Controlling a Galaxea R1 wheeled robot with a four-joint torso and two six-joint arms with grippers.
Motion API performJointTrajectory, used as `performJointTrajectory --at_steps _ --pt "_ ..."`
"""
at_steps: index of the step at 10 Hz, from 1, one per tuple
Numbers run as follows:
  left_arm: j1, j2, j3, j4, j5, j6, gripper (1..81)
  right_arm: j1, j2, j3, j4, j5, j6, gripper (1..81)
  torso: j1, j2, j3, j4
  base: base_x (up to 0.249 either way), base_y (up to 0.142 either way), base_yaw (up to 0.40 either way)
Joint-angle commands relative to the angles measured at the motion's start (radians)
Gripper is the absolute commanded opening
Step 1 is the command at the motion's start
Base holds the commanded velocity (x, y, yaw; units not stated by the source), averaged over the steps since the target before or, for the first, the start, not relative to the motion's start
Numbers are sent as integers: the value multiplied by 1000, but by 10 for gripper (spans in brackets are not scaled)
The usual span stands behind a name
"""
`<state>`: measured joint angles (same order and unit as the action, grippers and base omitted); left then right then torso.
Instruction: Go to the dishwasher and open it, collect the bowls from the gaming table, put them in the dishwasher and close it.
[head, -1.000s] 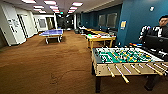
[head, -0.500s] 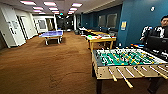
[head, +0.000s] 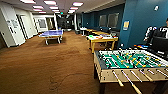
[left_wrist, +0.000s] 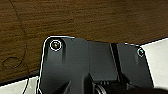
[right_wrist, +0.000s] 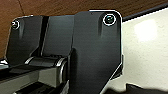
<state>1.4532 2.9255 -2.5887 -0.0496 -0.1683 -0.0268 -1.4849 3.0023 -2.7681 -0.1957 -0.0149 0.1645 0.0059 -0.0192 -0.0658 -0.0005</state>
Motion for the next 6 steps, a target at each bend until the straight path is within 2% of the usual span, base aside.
performJointTrajectory --at_steps 1,6 --pt "-58 -15 -5 -1 41 -1 811 59 3 1 -8 -45 0 811 0 0 0 0 156 79 0" --pt "-59 -11 -5 0 41 -1 811 56 2 1 -7 -42 0 811 -1 0 0 0 158 79 0"
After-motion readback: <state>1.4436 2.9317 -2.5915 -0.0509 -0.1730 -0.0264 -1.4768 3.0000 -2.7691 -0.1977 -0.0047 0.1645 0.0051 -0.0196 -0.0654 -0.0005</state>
